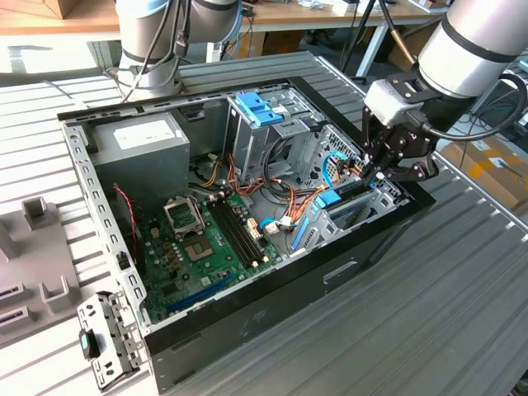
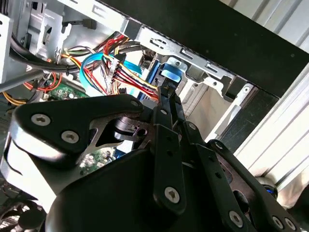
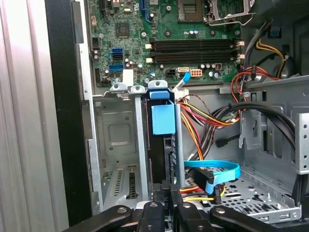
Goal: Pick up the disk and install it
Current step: 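Insert the first disk wire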
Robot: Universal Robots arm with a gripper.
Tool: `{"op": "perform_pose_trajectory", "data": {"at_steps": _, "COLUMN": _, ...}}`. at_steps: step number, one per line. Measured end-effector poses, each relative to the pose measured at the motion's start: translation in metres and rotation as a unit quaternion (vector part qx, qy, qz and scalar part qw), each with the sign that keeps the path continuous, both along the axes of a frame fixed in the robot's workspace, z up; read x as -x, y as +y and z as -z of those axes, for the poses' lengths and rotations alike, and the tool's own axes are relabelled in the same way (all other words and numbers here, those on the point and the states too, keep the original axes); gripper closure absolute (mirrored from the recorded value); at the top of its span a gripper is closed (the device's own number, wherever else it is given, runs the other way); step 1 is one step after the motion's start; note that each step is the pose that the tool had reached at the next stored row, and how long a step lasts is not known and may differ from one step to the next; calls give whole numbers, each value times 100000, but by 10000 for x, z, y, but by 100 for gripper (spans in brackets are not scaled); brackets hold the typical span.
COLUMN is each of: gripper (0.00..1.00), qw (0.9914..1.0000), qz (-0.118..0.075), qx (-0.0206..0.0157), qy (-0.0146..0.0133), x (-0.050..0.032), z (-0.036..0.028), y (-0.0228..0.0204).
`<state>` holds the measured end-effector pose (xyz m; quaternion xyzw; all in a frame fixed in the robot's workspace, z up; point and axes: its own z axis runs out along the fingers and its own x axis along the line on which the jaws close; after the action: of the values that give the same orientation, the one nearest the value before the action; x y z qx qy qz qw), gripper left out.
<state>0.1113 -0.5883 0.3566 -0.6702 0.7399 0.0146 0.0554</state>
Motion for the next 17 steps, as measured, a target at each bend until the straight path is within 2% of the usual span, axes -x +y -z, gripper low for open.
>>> {"op": "perform_pose_trajectory", "data": {"at_steps": 5, "gripper": 83, "qw": 99933, "qz": 3673, "qx": 5, "qy": -2, "x": 0, "z": 1, "y": 0}}
{"op": "perform_pose_trajectory", "data": {"at_steps": 7, "gripper": 83, "qw": 99875, "qz": 5000, "qx": 2, "qy": -1, "x": 0, "z": 2, "y": 0}}
{"op": "perform_pose_trajectory", "data": {"at_steps": 8, "gripper": 83, "qw": 99819, "qz": 6008, "qx": 1, "qy": -1, "x": 0, "z": 3, "y": 0}}
{"op": "perform_pose_trajectory", "data": {"at_steps": 10, "gripper": 83, "qw": 99768, "qz": 6812, "qx": 4, "qy": 1, "x": 0, "z": 3, "y": 0}}
{"op": "perform_pose_trajectory", "data": {"at_steps": 17, "gripper": 83, "qw": 99340, "qz": 11470, "qx": 2, "qy": 0, "x": 0, "z": 5, "y": 0}}
